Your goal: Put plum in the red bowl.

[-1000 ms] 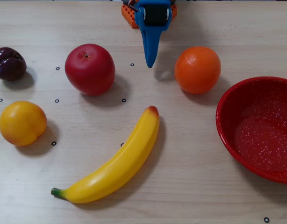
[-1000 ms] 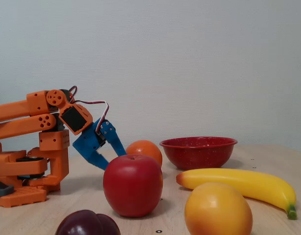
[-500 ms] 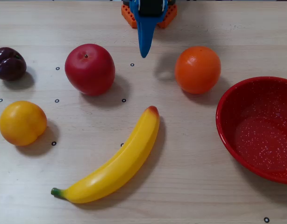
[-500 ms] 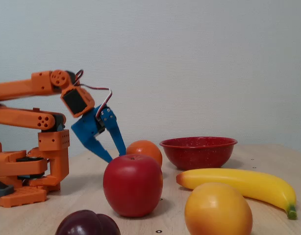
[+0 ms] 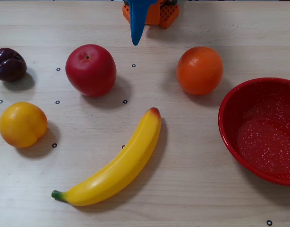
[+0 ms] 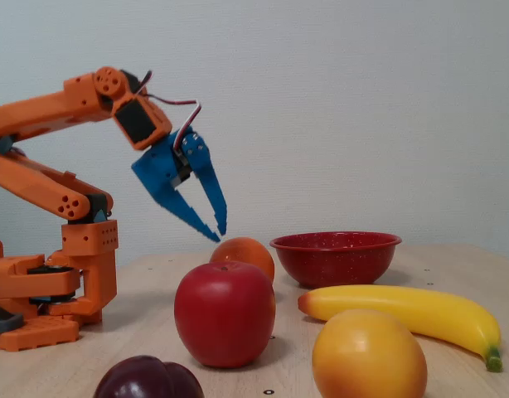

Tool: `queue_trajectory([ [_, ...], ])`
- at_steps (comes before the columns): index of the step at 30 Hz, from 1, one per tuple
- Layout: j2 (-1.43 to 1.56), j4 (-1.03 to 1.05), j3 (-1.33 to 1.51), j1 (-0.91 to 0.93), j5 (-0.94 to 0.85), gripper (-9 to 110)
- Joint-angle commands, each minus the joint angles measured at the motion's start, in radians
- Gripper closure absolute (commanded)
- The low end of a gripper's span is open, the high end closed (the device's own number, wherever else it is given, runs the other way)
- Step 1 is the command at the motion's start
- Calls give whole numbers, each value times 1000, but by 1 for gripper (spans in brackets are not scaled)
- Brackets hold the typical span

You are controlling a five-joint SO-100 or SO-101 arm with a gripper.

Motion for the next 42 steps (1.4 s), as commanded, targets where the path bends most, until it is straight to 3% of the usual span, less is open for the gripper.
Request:
queue_trajectory([
  [1, -43, 32, -155, 38, -29, 102],
  [18, -388, 189, -614, 244, -112, 102],
  [42, -911, 224, -1181, 627, -235, 102],
])
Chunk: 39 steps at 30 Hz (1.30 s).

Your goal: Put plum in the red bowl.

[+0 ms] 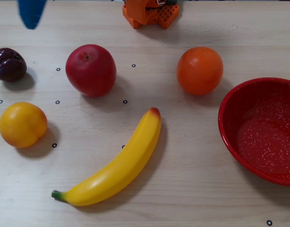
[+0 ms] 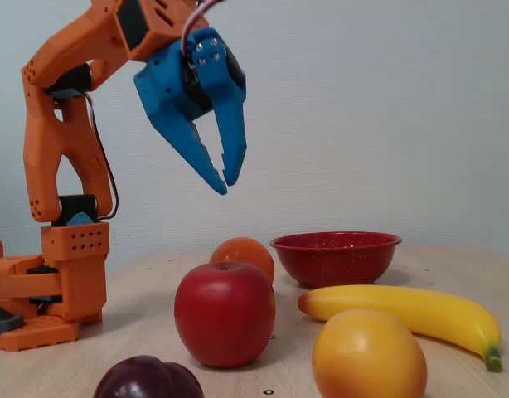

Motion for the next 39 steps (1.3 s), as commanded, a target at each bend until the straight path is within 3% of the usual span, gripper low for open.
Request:
queue_trajectory([
  [1, -9, 14, -153, 48, -28, 102],
  [8, -189, 71, -345, 126, -71, 102],
  [18, -305, 72, -367, 212, -339, 102],
  [24, -371, 132, -445, 262, -414, 101],
  [39, -446, 270, -506, 428, -721, 66],
])
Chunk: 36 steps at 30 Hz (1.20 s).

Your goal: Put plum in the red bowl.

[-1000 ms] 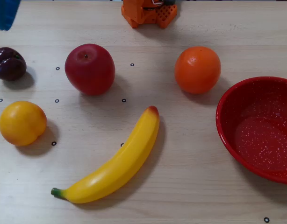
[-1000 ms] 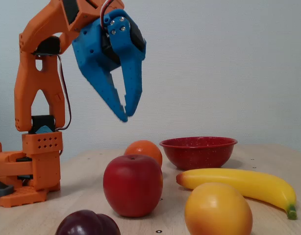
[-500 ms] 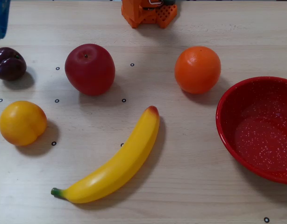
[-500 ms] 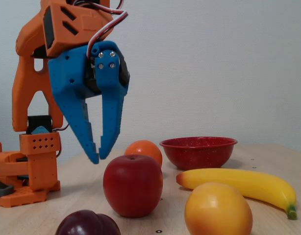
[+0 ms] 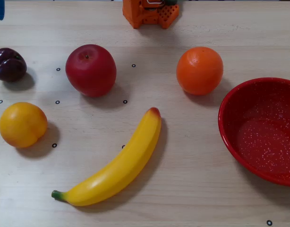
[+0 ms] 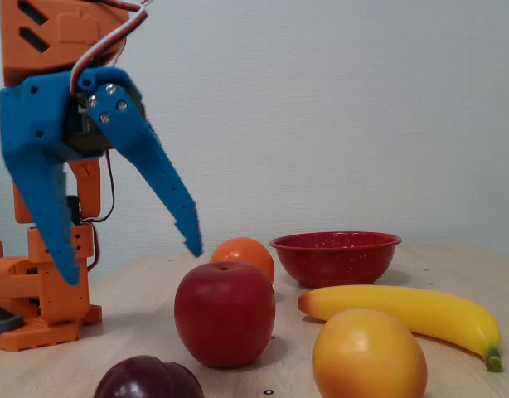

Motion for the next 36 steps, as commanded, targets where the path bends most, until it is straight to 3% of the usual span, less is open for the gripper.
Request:
queue_trajectory([
  [1, 34, 17, -91, 44, -54, 65],
  [13, -64, -3, -92, 97, -143, 59],
  [36, -184, -106, -123, 72, -132, 55],
])
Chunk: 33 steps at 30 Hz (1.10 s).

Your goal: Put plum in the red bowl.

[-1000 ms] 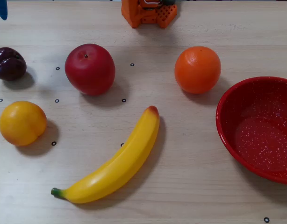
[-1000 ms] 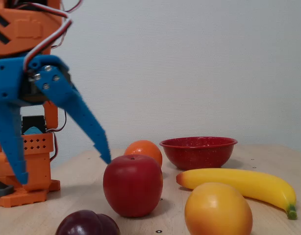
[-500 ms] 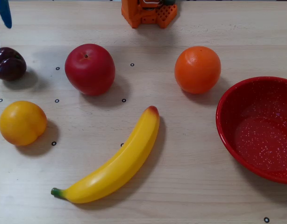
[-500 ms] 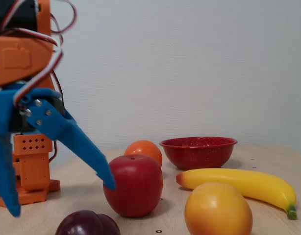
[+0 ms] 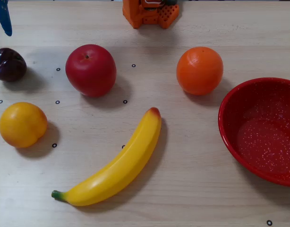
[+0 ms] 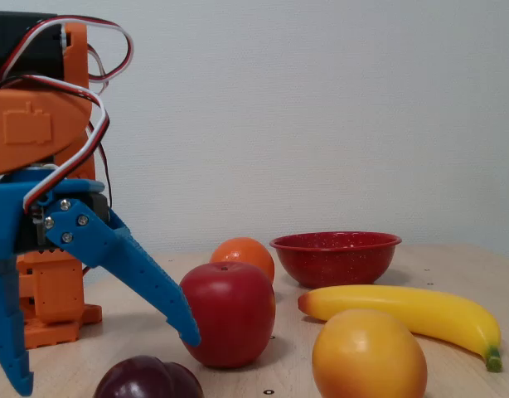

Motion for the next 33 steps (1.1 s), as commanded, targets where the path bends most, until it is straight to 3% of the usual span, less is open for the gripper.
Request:
queue_trajectory([
  [1, 40, -21, -112, -20, 5, 55],
  [33, -57, -11, -181, -97, 55, 54],
])
